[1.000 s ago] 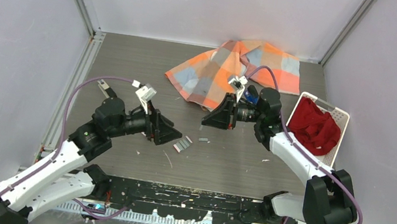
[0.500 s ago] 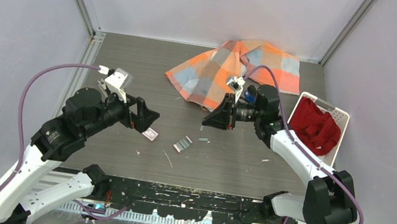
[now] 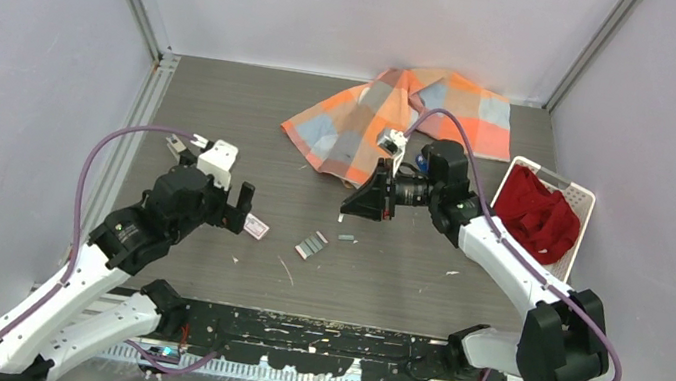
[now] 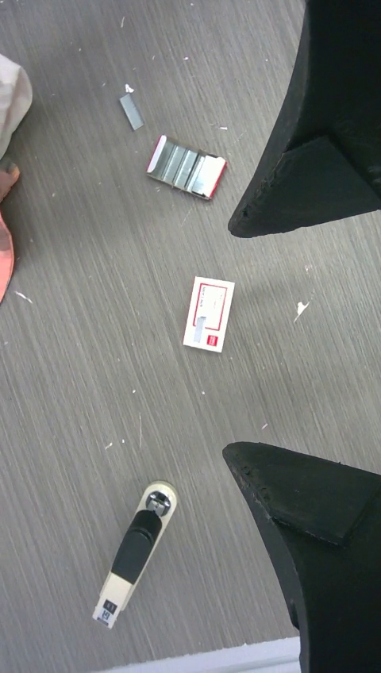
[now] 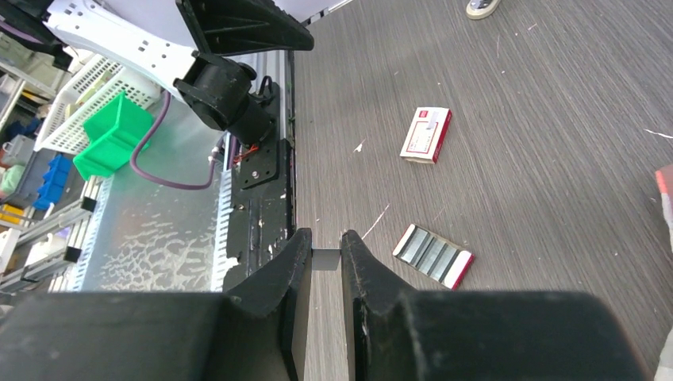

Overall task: Unload the staples from the stapler
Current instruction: Pick up the staple from the center of the board, then place the staple in the staple box.

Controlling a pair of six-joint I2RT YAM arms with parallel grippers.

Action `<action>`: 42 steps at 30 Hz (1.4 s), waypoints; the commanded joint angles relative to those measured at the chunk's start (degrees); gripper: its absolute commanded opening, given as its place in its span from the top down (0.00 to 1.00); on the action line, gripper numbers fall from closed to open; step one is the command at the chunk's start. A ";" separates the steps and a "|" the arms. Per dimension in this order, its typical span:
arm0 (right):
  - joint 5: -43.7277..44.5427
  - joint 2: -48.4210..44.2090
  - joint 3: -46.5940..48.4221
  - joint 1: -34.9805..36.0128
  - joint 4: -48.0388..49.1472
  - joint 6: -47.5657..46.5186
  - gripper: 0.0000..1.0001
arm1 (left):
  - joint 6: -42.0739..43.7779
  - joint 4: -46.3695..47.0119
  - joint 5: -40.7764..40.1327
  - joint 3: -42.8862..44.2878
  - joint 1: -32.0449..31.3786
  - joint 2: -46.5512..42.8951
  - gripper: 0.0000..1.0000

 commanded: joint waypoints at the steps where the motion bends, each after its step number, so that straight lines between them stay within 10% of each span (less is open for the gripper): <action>1: 2.41 -0.10 2.95 0.75 -2.82 -3.90 0.78 | 1.11 3.17 -1.29 1.28 1.34 -0.65 0.01; 42: 9.54 3.12 5.30 4.98 -9.35 -9.44 0.77 | 0.56 3.15 0.34 1.23 4.14 -0.36 0.01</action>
